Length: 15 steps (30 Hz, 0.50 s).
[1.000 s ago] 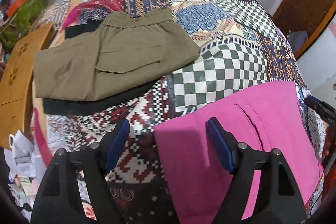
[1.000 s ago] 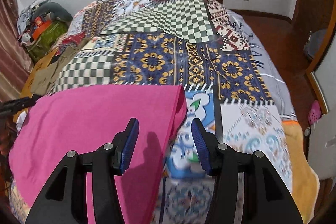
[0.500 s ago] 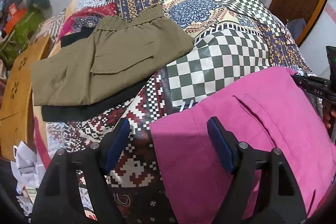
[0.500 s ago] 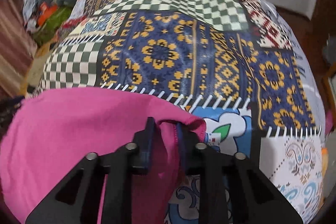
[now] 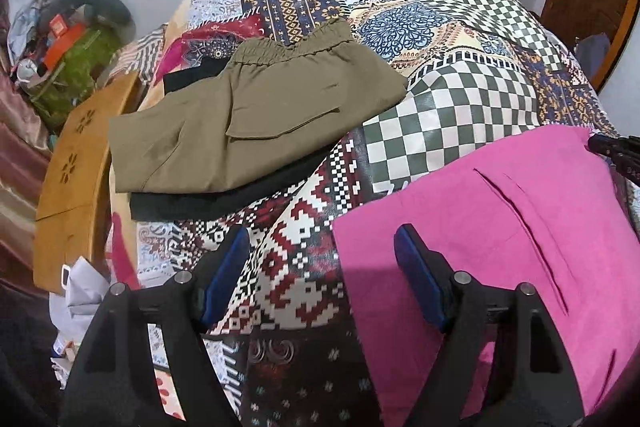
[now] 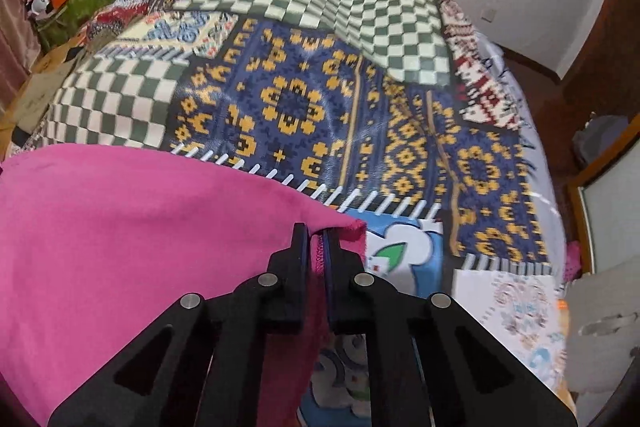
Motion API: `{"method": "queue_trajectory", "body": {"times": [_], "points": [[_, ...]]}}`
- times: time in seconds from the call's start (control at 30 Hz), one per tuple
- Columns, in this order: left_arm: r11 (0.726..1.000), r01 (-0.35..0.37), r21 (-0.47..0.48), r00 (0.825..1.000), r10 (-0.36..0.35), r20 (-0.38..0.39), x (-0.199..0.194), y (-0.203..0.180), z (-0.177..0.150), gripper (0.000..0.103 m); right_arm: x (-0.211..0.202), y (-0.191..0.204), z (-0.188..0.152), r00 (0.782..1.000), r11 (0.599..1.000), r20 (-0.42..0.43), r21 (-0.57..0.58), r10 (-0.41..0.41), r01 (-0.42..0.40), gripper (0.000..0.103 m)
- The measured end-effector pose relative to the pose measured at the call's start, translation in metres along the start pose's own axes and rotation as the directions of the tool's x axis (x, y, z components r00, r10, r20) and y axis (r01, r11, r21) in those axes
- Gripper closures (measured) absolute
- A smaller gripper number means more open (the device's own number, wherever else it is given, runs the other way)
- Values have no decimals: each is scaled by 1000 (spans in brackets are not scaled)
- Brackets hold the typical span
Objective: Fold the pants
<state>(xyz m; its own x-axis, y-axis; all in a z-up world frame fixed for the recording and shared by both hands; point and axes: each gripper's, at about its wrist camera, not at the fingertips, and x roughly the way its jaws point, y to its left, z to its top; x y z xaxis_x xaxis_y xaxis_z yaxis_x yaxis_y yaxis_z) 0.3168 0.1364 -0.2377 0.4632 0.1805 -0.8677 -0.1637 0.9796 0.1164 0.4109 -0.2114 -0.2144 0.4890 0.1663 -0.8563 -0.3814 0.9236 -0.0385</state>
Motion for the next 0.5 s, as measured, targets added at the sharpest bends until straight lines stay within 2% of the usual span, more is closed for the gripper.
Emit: {"method": "queue_trajectory", "body": {"times": [0.1,0.17,0.27,0.4,0.5], "points": [[999,29,-14,999,-29,17,-14,2,3,27,-24,-1,2,999,1000,32,15,12,-12,91],[999,38,-4,998,-38,44,-25,-3,7,27,-42,4,5,997,999,58,19,46,-47,74],[998,64,11,994,-65,87,-42,-14,14,27,-69,15,10,987,994,122,1,104,-105,60],[993,110,36,987,-114,115,-53,-30,23,26,-91,43,18,962,973,149,-39,229,-226,59],[988,142,60,984,-148,103,-50,-43,27,24,-95,60,22,939,951,147,-55,310,-305,59]]}}
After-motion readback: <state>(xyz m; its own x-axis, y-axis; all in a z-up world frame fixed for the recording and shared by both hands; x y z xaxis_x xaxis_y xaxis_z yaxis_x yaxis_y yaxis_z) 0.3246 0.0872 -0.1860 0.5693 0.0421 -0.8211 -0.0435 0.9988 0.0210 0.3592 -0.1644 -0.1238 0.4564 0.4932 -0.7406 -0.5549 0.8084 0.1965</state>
